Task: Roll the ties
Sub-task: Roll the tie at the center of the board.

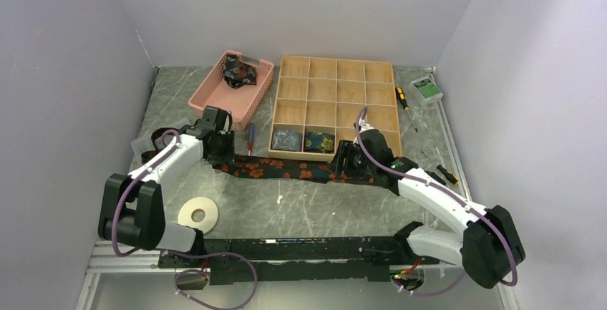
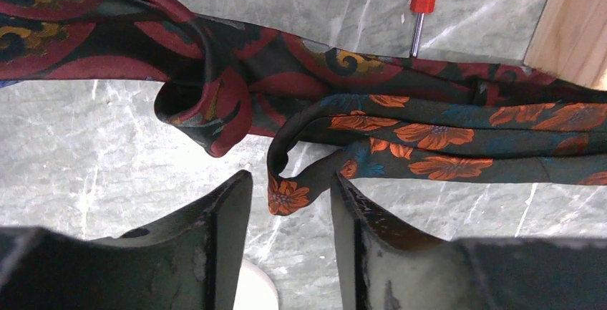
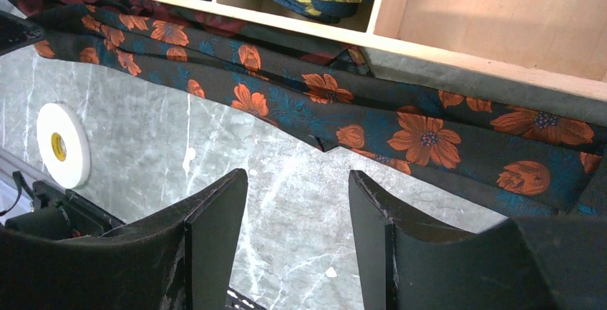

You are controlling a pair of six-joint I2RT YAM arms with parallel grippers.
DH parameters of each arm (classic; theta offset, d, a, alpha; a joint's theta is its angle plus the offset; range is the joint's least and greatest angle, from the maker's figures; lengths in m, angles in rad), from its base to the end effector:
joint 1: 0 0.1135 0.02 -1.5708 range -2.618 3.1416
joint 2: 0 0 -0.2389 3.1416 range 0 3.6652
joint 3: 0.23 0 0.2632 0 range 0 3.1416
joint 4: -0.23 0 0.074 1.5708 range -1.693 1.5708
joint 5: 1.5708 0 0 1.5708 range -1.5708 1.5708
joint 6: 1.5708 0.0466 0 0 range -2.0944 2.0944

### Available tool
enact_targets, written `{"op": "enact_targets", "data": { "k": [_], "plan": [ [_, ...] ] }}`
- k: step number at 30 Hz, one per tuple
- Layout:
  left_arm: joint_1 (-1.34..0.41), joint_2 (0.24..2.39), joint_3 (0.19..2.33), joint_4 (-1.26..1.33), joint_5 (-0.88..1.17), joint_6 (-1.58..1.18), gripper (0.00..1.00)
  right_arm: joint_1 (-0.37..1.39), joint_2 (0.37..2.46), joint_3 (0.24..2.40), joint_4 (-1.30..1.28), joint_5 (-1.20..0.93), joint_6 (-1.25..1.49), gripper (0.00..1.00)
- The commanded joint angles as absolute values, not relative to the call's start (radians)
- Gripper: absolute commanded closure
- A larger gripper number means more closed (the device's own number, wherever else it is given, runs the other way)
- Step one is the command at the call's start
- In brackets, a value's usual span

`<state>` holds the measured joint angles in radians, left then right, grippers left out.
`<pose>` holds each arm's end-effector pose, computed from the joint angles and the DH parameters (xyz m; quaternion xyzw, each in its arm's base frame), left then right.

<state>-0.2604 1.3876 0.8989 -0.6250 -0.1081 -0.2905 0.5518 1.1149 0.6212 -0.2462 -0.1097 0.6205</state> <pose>0.2757 -0.0683 0.1731 -0.0269 0.9723 -0.0109 0.2320 0.2168 0.1395 0.1783 0.0093 0.9138 0.2647 0.3080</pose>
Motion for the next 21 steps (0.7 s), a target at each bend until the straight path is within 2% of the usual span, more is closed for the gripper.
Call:
{"op": "enact_targets", "data": {
  "k": [1, 4, 10, 13, 16, 21],
  "plan": [
    [-0.236, 1.414, 0.915, -0.617, -0.017, -0.229, 0.55, 0.555, 1.088, 0.636, -0.222, -0.123, 0.603, 0.41],
    [-0.227, 1.429, 0.918, -0.617, 0.004, -0.222, 0.71, 0.555, 1.077, 0.631, -0.224, -0.121, 0.603, 0.41],
    [-0.222, 1.446, 0.924, -0.627, 0.053, -0.233, 0.89, 0.555, 1.067, 0.634, -0.231, -0.12, 0.6, 0.41],
    [-0.242, 1.383, 0.932, -0.639, 0.105, -0.286, 0.97, 0.555, 1.06, 0.632, -0.227, -0.128, 0.598, 0.41],
    [-0.339, 1.229, 0.922, -0.638, 0.109, -0.421, 0.97, 0.556, 1.062, 0.625, -0.22, -0.136, 0.594, 0.41],
    [-0.624, 0.951, 0.878, -0.649, 0.01, -0.767, 0.97, 0.541, 1.042, 0.617, -0.249, -0.09, 0.571, 0.41]
  ]
}}
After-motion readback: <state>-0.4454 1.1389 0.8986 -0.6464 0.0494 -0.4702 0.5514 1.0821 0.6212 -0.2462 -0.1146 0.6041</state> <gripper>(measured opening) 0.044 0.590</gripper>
